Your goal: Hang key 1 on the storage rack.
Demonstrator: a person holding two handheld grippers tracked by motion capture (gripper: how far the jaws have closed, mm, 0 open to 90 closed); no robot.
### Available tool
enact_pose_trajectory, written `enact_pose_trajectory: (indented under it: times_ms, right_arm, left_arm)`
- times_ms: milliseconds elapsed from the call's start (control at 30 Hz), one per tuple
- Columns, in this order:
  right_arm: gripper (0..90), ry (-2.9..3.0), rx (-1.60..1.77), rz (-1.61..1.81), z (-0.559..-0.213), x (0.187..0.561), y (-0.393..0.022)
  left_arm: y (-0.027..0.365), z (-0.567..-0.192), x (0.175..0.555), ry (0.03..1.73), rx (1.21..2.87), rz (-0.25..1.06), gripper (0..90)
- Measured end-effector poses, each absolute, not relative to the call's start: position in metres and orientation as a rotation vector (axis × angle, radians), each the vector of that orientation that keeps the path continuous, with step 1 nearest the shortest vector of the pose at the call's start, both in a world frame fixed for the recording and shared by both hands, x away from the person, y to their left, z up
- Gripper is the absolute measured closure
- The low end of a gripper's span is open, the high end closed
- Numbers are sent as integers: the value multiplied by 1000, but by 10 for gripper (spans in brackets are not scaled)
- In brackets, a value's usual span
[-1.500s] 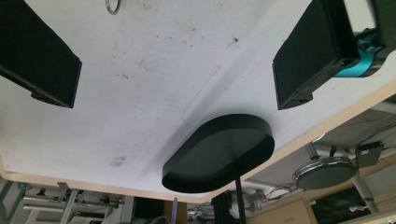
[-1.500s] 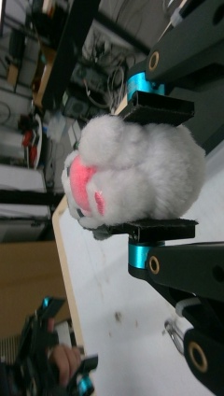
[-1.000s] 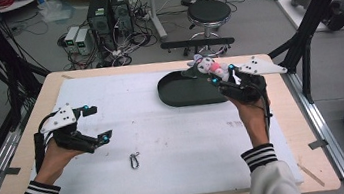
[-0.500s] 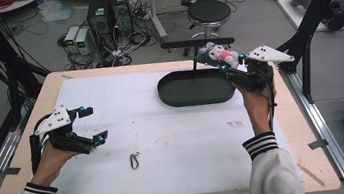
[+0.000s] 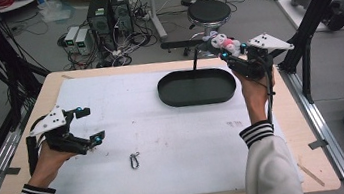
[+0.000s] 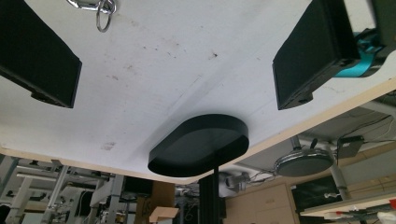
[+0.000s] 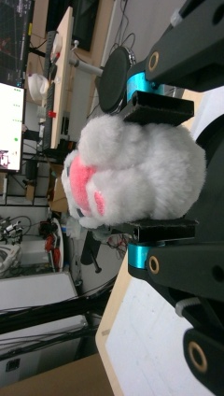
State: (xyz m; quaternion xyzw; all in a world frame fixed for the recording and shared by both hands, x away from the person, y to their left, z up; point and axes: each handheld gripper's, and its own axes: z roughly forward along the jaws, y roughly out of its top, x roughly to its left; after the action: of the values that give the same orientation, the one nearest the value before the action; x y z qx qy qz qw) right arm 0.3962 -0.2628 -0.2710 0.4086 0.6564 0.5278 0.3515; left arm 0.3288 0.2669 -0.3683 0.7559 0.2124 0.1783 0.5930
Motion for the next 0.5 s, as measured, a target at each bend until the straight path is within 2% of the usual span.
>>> enact_pose_trajectory:
  times_ms: [500]
  right_arm:
    - [538, 1697, 1077, 1332, -275, 412, -258]
  left_arm:
    - [272, -368, 328, 499, 1751, 421, 17]
